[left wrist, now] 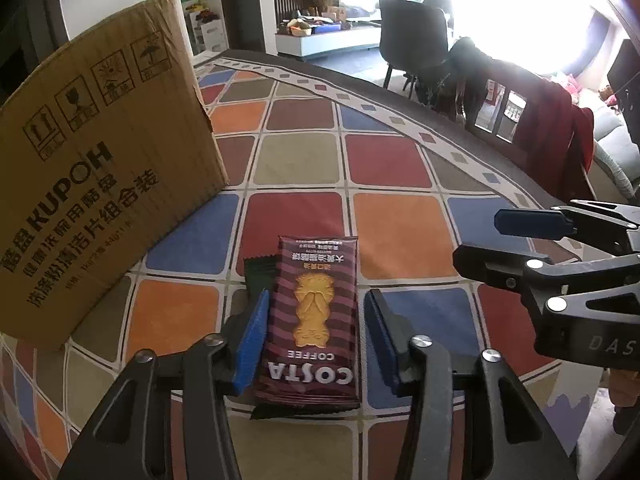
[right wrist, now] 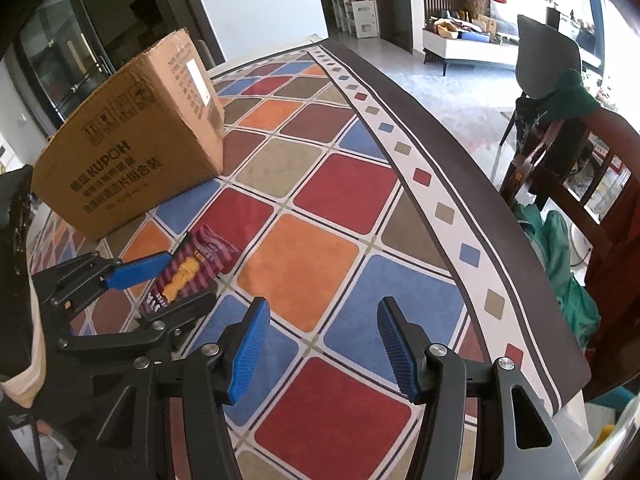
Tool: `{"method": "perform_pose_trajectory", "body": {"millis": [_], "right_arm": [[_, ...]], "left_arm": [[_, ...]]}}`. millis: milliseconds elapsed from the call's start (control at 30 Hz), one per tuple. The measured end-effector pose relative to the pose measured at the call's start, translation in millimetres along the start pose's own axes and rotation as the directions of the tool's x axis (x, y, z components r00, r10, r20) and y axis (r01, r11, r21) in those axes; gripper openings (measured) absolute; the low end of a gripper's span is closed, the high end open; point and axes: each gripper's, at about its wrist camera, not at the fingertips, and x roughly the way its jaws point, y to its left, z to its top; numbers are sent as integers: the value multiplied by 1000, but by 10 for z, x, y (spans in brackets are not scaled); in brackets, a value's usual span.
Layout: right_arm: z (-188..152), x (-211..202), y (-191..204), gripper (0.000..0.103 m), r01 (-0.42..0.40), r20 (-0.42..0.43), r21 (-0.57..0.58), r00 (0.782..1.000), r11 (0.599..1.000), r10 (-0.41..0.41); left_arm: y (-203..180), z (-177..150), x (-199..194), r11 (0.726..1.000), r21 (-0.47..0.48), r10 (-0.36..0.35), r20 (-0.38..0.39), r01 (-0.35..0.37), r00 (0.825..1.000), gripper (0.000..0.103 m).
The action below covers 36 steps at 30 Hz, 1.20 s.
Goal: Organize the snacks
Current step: 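Grasp the brown COSTA biscuit with the left tool while the right grasps the green packet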
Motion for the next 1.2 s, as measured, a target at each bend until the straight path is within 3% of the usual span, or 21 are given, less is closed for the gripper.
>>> {"method": "perform_pose_trajectory", "body": {"millis": [200, 400, 700, 967, 1200], "right_arm": [[-9, 19, 23, 57, -1, -8, 0, 1000, 1000, 1], [-21, 27, 106, 57, -16, -13, -12, 1000, 1000, 15], [-48, 29, 433, 57, -80, -16, -59, 997, 995, 79], [-27, 131, 767, 57, -148, -16, -62, 989, 987, 148], [46, 269, 961, 57, -125, -22, -63, 992, 990, 124]], "left_arm": [[72, -21, -32, 999, -45, -18, 11, 19, 1000, 38], [234, -124, -186, 987, -155, -35, 53, 42, 998, 37], [460, -337, -499, 974, -213, 94, 99, -71, 991, 37], [734, -586, -686, 949, -303, 135, 135, -89, 982, 37], [887, -733, -742, 929, -360, 151, 155, -86, 976, 37]]}}
